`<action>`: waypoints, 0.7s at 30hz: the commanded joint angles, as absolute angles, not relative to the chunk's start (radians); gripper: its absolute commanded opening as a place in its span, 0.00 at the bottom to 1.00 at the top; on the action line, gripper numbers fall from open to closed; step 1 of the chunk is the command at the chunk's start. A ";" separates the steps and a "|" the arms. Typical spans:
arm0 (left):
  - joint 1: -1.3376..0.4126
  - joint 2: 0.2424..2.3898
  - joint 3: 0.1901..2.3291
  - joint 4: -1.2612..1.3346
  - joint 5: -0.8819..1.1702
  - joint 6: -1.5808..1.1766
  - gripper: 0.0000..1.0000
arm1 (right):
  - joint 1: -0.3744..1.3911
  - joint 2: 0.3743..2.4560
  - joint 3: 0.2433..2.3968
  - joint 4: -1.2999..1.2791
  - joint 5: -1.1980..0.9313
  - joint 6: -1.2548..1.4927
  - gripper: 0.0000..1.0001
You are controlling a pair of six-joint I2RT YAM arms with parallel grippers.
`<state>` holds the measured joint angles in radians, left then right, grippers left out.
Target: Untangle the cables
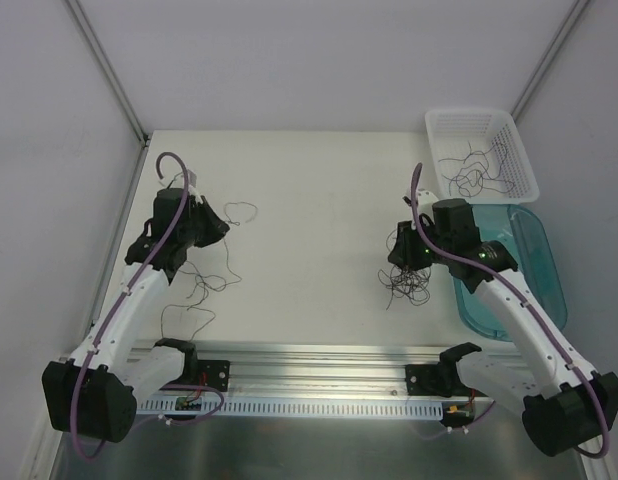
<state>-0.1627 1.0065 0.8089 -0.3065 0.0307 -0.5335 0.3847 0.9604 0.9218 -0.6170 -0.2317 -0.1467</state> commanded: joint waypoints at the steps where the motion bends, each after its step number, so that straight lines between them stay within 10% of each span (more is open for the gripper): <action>1: -0.164 0.996 0.868 -0.318 0.295 -0.407 0.00 | 0.387 1.029 0.942 -0.557 -0.277 -0.100 0.32; 9: -0.166 0.945 0.838 -0.318 0.506 -0.367 0.00 | 0.457 1.078 0.928 -0.476 -0.229 -0.035 0.70; 15: -0.166 0.893 0.799 -0.318 0.499 -0.383 0.00 | 0.598 1.048 0.878 -0.393 -0.200 0.023 0.76; 21: -0.166 0.821 0.697 -0.406 0.049 -0.524 0.18 | 0.708 1.045 0.819 -0.336 -0.155 0.064 0.80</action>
